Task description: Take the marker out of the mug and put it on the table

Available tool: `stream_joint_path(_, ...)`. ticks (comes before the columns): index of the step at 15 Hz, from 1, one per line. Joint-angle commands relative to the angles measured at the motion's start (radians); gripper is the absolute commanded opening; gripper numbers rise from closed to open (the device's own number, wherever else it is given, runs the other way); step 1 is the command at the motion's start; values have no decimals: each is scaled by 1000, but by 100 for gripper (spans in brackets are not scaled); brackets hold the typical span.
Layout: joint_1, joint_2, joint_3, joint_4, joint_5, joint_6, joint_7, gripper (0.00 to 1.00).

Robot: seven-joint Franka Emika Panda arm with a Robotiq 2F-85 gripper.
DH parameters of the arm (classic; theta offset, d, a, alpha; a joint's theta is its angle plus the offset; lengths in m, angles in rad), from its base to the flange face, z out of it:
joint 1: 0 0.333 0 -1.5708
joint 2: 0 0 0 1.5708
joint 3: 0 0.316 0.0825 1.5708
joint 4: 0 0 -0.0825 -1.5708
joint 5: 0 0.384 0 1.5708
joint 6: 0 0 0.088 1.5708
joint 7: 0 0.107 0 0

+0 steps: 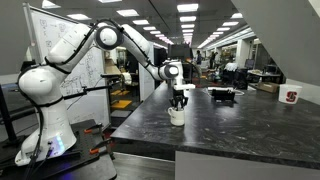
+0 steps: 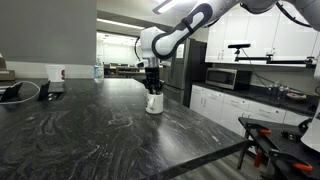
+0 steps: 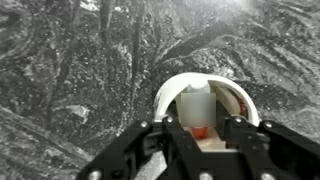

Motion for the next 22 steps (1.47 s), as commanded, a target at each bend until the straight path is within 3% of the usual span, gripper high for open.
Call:
stream_joint_path(1, 6, 13, -7, 29, -26, -50, -22, 43)
stream_joint_path(3, 15, 11, -18, 24, -49, -60, -17, 41)
stream_joint_path(4, 17, 10, -20, 19, -60, -58, -16, 16)
stream_joint_path(5, 18, 11, -20, 17, -68, -60, -17, 16)
stream_joint_path(7, 18, 11, -18, 12, -84, -51, -19, 1)
stream_joint_path(9, 19, 5, -12, 4, -91, -41, -22, 6)
stream_joint_path(15, 21, -45, 6, -26, -82, -44, -31, 6)
stream_joint_path(22, 23, -197, 55, -111, -55, -15, -67, 6)
